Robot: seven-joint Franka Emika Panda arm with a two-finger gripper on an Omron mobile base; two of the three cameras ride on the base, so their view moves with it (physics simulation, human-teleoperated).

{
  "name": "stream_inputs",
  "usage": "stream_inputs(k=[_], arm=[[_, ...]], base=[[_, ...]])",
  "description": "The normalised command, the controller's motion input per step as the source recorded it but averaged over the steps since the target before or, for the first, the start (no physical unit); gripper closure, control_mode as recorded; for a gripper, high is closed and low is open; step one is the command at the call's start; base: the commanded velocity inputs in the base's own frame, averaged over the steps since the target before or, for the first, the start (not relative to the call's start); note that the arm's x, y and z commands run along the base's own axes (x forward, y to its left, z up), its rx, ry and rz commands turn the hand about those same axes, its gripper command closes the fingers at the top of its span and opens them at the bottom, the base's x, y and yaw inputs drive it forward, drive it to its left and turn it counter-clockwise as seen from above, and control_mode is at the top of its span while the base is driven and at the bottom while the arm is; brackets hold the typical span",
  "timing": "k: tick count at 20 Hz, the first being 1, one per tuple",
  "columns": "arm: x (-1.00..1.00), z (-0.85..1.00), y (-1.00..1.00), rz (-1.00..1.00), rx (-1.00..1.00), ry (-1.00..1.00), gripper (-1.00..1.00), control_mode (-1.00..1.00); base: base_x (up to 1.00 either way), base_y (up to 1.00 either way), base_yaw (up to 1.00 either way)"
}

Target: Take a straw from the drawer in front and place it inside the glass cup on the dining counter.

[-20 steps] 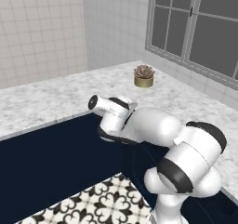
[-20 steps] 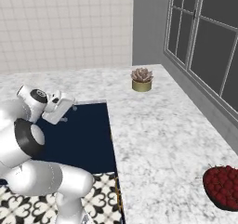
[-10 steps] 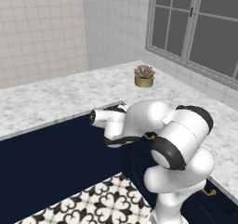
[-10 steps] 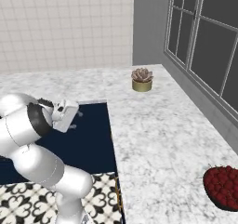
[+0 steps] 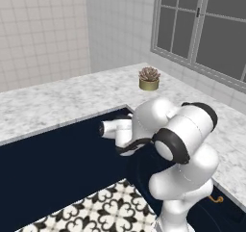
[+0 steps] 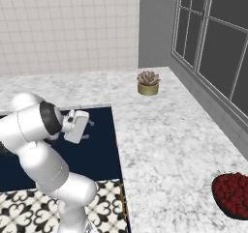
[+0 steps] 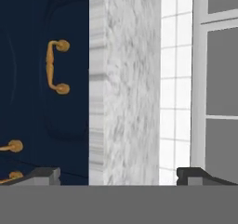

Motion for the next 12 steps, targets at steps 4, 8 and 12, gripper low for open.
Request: stream_inputs(k=[4,8,12], arm=[[-0.02,-0.31,-0.37,-0.01,-0.05,0.0,-1.0,-1.0],[0.0,-0.44,-0.42,-0.05,-0.03,0.0,-1.0,-1.0],[0.02,-0.49,-0.25,-0.05,-0.08,0.0,-1.0,-1.0]], base=[[0.0,0.0,0.0],[0.0,0.0,0.0],[0.0,0.0,0.0]])
